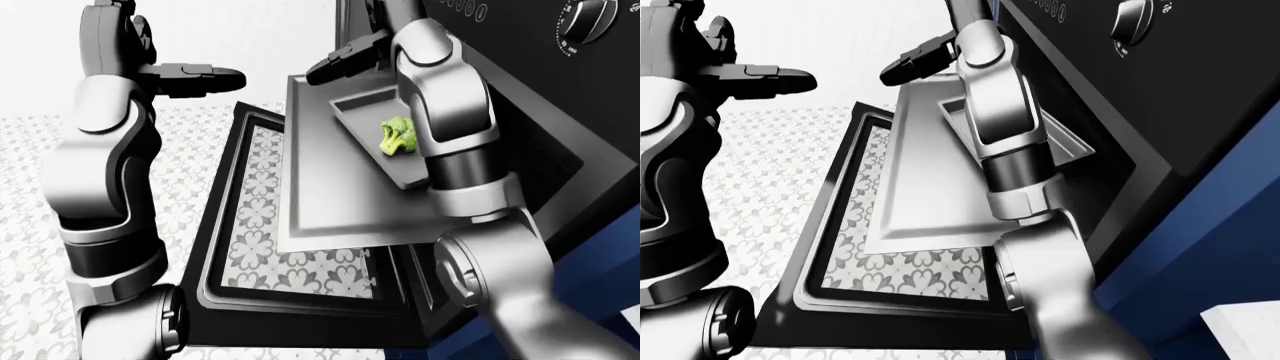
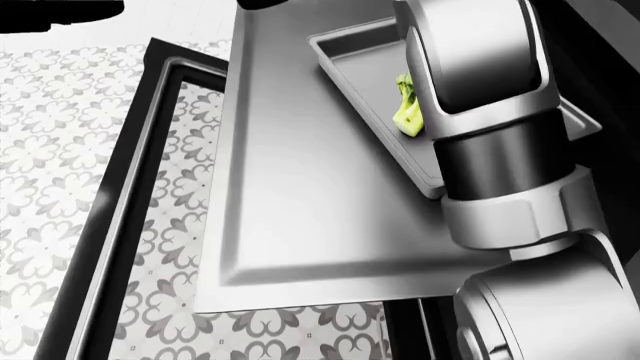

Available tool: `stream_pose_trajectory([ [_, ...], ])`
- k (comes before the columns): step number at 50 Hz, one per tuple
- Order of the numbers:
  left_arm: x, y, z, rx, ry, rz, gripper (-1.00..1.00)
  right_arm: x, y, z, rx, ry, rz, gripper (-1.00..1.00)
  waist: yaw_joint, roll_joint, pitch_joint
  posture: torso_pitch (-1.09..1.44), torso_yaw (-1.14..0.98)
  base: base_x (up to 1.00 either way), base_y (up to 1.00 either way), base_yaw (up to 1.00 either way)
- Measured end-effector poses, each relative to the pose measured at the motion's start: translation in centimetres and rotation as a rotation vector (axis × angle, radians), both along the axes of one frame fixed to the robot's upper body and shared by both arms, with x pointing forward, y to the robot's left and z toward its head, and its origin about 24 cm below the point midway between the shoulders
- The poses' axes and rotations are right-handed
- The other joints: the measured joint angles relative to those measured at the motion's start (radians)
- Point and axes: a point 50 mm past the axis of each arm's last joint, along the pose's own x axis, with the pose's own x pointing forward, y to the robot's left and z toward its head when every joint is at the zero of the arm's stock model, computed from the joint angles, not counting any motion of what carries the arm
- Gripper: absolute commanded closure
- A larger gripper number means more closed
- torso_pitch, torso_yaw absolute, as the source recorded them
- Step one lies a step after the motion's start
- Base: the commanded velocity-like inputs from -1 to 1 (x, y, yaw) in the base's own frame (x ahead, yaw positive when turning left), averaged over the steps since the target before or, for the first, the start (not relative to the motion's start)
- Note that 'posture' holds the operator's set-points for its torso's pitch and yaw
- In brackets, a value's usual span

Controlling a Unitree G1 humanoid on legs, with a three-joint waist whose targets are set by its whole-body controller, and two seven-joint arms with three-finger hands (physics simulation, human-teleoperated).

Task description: Place the broccoli on the top rack of the oven.

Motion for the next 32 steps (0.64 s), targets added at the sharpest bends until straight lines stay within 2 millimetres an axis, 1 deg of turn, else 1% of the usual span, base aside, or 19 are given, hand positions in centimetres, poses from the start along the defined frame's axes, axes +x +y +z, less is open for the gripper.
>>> stream_pose_trajectory([
  [7,-0.5,-0.3,0.7,0.017,-0.057,0.009,-1.0,-1.2,0.2,2.0,-0.023,-0.128,-0.013,-1.0,-0.001,0.0,0.004,0.0,0.0,0.0,0.0,0.0],
  [12,-1.1,-0.5,2.0,0.005,-0.14,0.004,-1.0,-1.9,0.4,2.9,-0.035,-0.217,-0.03,-1.0,-0.003,-0.002,0.007,0.0,0.0,0.0,0.0,0.0],
  [16,-1.5,-0.4,2.5,0.007,-0.184,0.013,-1.0,-2.0,0.4,3.4,-0.05,-0.266,-0.041,-1.0,-0.003,0.0,0.006,0.0,0.0,0.0,0.0,0.0],
  [22,-1.4,-0.3,2.8,0.009,-0.205,0.019,-1.0,-2.0,0.0,4.3,-0.062,-0.333,-0.051,-1.0,-0.004,0.0,0.009,0.0,0.0,0.0,0.0,0.0],
  [27,-1.7,-0.4,3.8,0.006,-0.252,0.012,-1.0,-2.0,-0.2,4.8,-0.062,-0.372,-0.051,-1.0,-0.005,-0.001,0.011,0.0,0.0,0.0,0.0,0.0],
  [32,-1.8,-0.3,4.1,0.005,-0.279,0.016,-1.0,-2.2,-0.4,5.5,-0.062,-0.411,-0.055,-1.0,-0.005,0.001,0.011,0.0,0.0,0.0,0.0,0.0],
])
